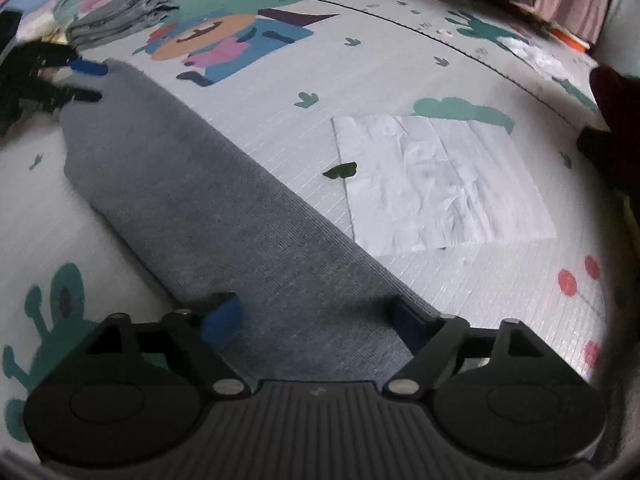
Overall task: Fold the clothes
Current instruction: 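Reach both tools toward the stacked grey sweatpants on the mat, then close the right tool on the stacked leg cuffs of the sweatpants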
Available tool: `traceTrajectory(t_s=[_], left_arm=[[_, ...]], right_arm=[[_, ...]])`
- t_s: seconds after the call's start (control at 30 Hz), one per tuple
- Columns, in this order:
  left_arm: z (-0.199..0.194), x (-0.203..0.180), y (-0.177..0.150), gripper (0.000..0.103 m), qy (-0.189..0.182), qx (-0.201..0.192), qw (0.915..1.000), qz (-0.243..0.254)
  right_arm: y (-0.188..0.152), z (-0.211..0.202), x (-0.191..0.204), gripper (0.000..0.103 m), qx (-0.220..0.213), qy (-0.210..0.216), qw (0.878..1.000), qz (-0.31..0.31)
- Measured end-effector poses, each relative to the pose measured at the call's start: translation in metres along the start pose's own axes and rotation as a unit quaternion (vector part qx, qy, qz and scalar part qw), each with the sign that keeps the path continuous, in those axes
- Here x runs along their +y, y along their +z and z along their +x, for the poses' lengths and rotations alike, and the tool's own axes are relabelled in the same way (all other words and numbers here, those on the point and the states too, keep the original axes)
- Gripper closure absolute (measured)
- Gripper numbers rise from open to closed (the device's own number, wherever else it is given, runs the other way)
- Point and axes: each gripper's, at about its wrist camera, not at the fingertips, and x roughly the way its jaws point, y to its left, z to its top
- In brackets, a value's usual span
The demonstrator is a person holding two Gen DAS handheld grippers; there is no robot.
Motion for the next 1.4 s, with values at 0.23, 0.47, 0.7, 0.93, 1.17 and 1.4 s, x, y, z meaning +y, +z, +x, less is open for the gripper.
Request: traceTrajectory(t_s=[0.23,0.47,0.7,0.93,1.17,1.4], left_arm=[[0.002,-0.009,0.0,0.05,0.012,-0.004,0.9997,0.022],[-0.028,-0.058,0.038,0.051,-0.009,-0.015,0.9976,0.068],[0.001,-0.109,0.028,0.073,-0.063,0.03,0.9915,0.11],[-0.011,-0.126,0.057,0.07,-0.087,0.0,0.9915,0.097],[0.011,-0.147,0.05,0.066,-0.096,0.034,0.988,0.116],[-0.01,-0.124,0.044,0.064,-0.09,0.013,0.9938,0.063]], right_arm=[[0.001,0.005,-0.002,0.002,0.011,-0.026,0.999,0.023],[0.003,-0.028,0.013,0.024,-0.047,-0.013,0.998,0.04],[0.001,-0.005,0.053,0.039,-0.046,-0.005,0.997,0.056],[-0.017,-0.019,0.06,0.041,-0.093,-0.033,0.982,0.163],[-0.05,-0.045,0.059,0.04,-0.133,-0.066,0.941,0.305],[-0.125,-0.06,0.031,0.039,-0.186,-0.055,0.769,0.609]])
